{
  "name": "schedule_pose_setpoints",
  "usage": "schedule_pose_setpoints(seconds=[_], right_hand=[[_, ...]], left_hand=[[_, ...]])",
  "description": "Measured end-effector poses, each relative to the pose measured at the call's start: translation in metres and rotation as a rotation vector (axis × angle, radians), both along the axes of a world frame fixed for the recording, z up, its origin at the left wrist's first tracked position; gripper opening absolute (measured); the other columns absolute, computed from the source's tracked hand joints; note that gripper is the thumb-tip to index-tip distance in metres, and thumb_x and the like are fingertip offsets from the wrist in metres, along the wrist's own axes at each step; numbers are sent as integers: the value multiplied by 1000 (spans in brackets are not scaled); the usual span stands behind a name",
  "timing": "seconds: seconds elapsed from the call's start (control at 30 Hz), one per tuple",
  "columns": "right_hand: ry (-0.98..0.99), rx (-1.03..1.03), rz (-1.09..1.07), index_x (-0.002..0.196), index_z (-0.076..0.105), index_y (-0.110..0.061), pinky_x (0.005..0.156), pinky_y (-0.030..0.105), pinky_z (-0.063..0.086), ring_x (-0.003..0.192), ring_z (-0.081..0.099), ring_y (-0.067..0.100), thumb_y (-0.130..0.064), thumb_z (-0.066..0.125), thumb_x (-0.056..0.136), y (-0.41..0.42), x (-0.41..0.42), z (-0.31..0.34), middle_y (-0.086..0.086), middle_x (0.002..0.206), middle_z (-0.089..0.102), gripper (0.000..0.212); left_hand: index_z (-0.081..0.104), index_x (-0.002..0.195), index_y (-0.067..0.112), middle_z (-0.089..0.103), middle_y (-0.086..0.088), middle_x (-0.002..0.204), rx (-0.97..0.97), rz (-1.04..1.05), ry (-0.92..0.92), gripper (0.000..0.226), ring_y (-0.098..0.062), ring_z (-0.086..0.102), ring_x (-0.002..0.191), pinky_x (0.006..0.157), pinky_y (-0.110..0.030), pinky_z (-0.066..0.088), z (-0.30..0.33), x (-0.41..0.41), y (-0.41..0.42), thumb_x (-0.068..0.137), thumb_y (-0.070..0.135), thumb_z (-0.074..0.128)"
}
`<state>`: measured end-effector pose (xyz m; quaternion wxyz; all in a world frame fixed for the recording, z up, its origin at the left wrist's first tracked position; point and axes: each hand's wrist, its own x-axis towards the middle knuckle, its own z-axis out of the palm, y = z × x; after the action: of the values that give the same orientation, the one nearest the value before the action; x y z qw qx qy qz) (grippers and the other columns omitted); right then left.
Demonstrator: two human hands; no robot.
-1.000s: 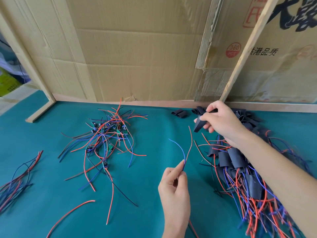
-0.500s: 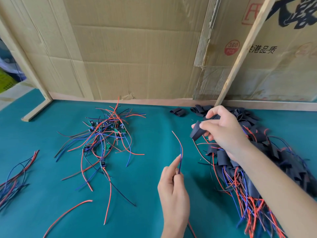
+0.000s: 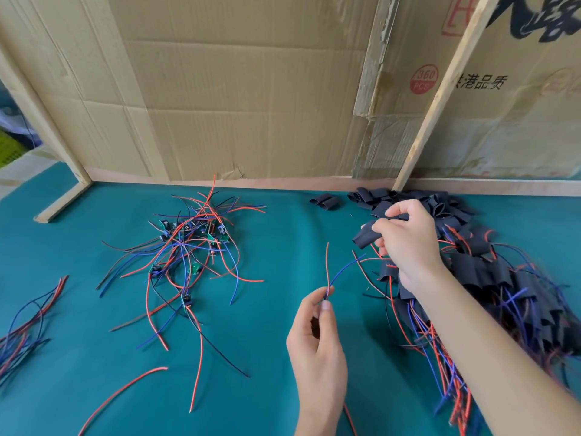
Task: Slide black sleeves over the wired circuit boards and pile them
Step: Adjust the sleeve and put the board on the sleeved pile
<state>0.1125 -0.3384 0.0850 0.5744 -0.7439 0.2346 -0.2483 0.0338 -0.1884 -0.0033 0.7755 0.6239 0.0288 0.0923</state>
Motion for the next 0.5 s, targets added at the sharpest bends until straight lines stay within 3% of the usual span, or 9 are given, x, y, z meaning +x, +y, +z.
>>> schedule_pose_setpoints(seconds=[0.1, 0.37, 0.5], right_hand=[[-33, 77, -55, 93, 52, -17, 41, 28, 42, 40, 50, 8, 2, 60, 86, -7, -8, 5, -1, 59, 59, 23], [3, 134, 23, 97, 53, -13, 41, 24, 43, 42, 52, 9, 6, 58, 87, 10, -16, 3, 8, 69, 59, 23], [-18, 401, 69, 94, 53, -11, 44, 24, 44, 46, 52, 13, 9, 58, 91, 23, -15, 4, 12, 78, 59, 20]], left_hand=[[74, 99, 31, 38, 14, 68, -16, 4, -13, 33, -8, 35, 64, 59, -19, 32, 0, 0, 1, 104, 6, 53], [73, 98, 36, 36, 11, 71, -59, 27, -20, 35, -10, 34, 65, 60, -21, 31, -2, 1, 0, 105, 8, 52], [73, 97, 37, 36, 11, 70, -43, 17, -28, 36, -10, 34, 65, 60, -21, 32, 2, -1, 0, 105, 8, 53]])
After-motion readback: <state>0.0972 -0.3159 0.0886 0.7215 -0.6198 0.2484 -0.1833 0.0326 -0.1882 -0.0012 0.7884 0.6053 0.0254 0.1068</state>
